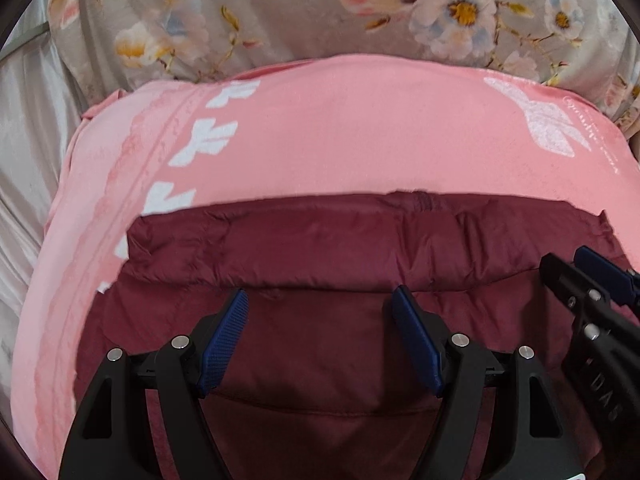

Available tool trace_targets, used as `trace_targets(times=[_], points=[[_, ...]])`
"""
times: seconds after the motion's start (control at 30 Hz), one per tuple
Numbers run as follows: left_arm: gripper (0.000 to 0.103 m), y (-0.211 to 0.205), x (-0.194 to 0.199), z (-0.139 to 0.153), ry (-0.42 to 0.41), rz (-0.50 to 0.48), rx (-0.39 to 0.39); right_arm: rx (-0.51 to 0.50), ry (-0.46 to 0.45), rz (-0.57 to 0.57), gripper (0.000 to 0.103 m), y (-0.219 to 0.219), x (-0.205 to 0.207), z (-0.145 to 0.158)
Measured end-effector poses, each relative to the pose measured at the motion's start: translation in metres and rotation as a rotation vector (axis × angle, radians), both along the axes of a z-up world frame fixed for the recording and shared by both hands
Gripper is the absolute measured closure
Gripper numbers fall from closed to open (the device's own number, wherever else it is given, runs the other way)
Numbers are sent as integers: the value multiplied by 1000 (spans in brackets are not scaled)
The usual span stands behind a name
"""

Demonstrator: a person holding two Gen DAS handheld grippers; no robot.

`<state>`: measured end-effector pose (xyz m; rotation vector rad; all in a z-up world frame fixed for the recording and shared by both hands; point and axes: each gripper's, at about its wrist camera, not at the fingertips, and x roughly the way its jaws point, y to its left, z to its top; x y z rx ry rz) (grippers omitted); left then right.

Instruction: Fold large clothes

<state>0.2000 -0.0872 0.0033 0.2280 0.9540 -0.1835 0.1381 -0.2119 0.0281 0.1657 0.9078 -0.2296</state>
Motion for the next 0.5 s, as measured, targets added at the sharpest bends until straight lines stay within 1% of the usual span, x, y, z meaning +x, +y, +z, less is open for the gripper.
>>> trace_targets(times=[0.07, 0.17, 0.27, 0.5], points=[[28, 1, 3, -9, 13, 18, -8, -11, 17, -1, 68, 3, 2, -14], [27, 2, 4, -15, -4, 34, -12, -36, 16, -5, 68, 8, 3, -25], [26, -1, 3, -21, -31, 45, 3, -58, 11, -11, 68, 10, 4, -29], [26, -1, 9, -27, -39, 58, -5, -63, -5, -26, 68, 10, 6, -37]])
